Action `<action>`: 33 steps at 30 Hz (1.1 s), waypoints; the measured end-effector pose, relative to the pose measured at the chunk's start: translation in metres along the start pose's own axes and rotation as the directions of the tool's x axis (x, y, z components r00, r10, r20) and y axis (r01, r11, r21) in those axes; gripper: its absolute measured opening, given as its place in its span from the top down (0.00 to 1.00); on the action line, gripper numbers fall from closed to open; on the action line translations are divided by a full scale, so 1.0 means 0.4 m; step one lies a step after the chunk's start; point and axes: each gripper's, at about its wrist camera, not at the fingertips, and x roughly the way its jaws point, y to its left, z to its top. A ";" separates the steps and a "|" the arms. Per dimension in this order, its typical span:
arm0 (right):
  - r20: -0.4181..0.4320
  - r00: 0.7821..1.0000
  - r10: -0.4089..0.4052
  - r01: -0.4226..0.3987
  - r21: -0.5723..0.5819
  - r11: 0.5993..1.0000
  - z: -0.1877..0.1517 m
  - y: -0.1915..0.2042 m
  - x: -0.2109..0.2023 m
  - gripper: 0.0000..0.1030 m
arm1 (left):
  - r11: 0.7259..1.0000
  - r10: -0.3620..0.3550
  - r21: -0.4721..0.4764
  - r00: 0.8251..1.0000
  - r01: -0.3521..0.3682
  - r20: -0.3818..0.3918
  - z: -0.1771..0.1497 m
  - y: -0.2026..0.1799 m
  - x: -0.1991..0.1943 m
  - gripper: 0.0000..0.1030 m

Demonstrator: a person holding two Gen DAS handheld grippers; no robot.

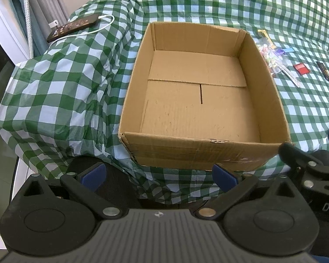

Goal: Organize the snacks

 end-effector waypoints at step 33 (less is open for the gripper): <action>-0.215 0.976 0.016 -0.016 -0.001 1.000 0.167 -0.109 0.534 0.00 | 1.000 -0.010 -0.014 0.977 0.007 -0.214 0.100 0.027 0.218 0.00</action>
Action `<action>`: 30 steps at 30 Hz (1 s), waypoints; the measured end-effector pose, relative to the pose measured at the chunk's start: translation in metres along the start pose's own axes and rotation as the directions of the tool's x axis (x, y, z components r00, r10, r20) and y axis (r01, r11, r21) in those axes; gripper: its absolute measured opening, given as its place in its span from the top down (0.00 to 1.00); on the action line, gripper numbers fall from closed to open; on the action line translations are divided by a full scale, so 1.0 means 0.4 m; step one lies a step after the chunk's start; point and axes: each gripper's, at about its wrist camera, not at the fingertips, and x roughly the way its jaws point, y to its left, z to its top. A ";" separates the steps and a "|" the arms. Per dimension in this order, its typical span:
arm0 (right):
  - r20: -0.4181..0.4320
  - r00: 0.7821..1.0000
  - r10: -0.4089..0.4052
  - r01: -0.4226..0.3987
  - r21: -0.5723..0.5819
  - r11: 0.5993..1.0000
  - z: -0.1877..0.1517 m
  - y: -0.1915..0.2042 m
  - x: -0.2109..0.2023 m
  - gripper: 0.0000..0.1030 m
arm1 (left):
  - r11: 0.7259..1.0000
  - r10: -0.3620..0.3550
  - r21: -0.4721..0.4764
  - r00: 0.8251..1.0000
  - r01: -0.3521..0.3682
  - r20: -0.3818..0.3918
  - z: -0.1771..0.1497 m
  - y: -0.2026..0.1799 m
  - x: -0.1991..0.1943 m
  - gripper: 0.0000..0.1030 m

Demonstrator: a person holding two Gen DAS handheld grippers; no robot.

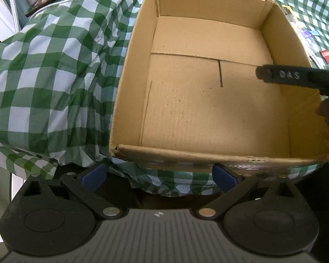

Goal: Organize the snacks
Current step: 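Move both tools past the box toward the snack pile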

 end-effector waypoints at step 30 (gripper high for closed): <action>0.265 0.950 -0.165 0.063 0.354 0.933 -0.063 -0.588 -0.322 0.00 | 0.962 -0.220 0.224 0.931 0.158 0.290 0.271 -0.502 -0.216 0.00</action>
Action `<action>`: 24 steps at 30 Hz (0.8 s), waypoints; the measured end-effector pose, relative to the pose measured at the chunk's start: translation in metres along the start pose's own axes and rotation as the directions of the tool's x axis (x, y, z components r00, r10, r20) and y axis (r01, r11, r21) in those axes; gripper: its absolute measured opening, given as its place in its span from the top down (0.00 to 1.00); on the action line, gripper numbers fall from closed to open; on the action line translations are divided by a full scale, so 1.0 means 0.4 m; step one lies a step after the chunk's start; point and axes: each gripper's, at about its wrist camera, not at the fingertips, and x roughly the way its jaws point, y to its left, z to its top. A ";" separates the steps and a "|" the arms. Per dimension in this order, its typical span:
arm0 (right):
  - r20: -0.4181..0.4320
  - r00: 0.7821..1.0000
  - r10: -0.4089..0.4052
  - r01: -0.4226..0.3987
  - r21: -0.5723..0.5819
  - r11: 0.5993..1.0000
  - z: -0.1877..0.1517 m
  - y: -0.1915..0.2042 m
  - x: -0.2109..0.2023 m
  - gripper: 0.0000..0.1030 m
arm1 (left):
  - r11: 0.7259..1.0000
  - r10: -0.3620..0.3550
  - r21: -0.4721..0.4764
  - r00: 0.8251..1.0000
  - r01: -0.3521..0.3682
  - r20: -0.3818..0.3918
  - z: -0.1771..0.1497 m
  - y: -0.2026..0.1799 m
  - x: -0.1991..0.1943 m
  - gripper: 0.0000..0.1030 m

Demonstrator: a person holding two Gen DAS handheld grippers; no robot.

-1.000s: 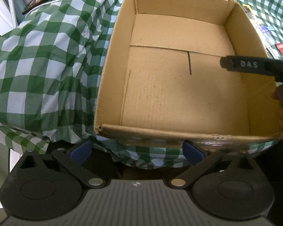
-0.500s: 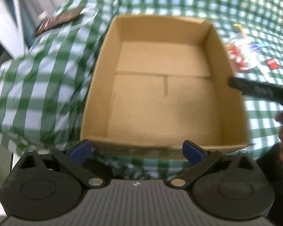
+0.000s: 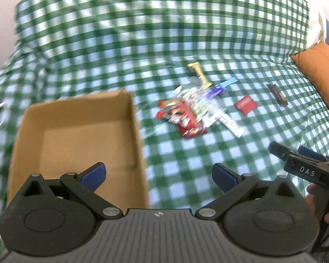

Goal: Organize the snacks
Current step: 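Move both tools past the box toward the snack pile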

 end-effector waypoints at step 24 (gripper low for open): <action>-0.105 0.958 0.268 -0.258 0.102 0.961 0.075 -0.106 0.618 1.00 | 0.994 0.108 0.047 0.981 -0.101 -0.162 0.217 -0.102 0.465 0.00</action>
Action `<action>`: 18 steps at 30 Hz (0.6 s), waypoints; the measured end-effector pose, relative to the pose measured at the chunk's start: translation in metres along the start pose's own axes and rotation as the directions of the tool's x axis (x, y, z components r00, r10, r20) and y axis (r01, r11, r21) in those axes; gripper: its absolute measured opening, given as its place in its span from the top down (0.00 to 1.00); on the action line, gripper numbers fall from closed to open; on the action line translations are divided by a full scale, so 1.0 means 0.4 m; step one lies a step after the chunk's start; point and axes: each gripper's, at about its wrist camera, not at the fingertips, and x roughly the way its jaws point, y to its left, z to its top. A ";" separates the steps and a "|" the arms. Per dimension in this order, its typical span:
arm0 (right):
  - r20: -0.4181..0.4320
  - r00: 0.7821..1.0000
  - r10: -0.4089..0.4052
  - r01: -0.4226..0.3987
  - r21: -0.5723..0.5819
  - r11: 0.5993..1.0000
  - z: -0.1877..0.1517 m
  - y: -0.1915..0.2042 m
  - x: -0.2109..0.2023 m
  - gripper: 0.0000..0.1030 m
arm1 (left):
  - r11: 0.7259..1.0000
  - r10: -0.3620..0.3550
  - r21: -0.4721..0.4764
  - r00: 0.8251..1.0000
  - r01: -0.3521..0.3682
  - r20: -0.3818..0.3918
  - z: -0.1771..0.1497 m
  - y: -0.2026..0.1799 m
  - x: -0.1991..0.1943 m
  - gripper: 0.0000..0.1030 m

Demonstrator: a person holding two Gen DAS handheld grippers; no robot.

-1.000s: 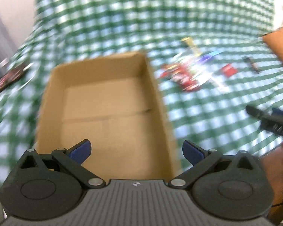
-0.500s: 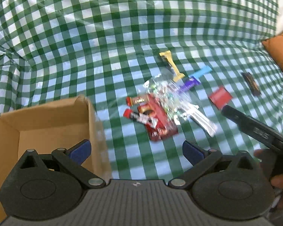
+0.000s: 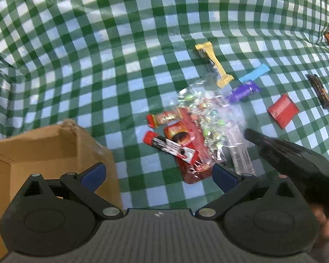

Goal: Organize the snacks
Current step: 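Move both tools past the box toward the snack pile, then grasp the red coffee pouch with left tool while right tool grasps the clear candy bag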

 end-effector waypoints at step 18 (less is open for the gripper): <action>0.066 0.935 -0.348 0.343 0.076 0.936 -0.149 -0.289 -0.372 0.91 | 0.970 -0.143 -0.225 0.962 0.090 -0.234 0.030 -0.038 0.282 0.00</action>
